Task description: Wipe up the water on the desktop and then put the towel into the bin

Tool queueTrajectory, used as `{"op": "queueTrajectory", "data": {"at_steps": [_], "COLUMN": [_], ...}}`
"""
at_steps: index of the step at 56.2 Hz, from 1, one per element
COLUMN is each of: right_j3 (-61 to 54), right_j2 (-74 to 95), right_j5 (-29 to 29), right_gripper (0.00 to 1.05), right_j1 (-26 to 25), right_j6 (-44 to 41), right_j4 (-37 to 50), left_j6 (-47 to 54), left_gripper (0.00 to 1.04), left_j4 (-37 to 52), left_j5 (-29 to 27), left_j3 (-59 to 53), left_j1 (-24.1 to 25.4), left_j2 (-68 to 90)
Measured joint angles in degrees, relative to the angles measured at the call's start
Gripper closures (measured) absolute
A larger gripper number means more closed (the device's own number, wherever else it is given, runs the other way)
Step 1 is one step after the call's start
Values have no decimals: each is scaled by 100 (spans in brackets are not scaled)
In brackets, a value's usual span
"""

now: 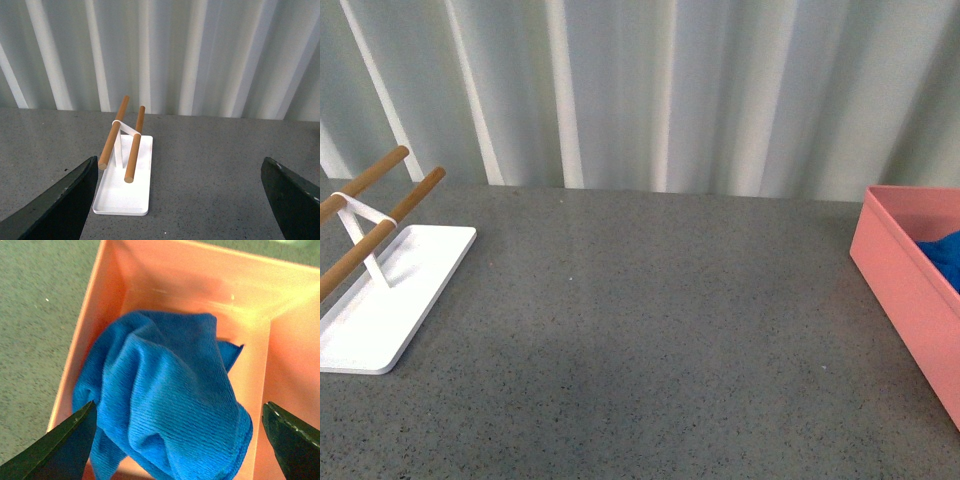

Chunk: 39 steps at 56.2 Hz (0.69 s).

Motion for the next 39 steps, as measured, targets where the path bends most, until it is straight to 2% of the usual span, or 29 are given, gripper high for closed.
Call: {"op": "queueTrajectory", "data": {"at_steps": [10, 20, 28, 39], "right_j3": [-105, -1043, -1961, -2883], "right_j2": [-758, -2411, -3757, -5108], "right_j5": [-280, -372, -732, -686], "right_gripper": [7, 7, 7, 7], "right_j1": [181, 636, 1093, 1397], "right_j6": [188, 184, 186, 197], "right_j4": [476, 1056, 874, 542], "left_j6": [0, 0, -2, 0], "left_gripper": [7, 7, 7, 7], "left_j4": [0, 0, 0, 0], "left_j5": [0, 0, 0, 0], "left_j3": [-2, -2, -2, -2], "left_j1": [0, 0, 0, 0], "left_j2": [0, 0, 0, 0]}}
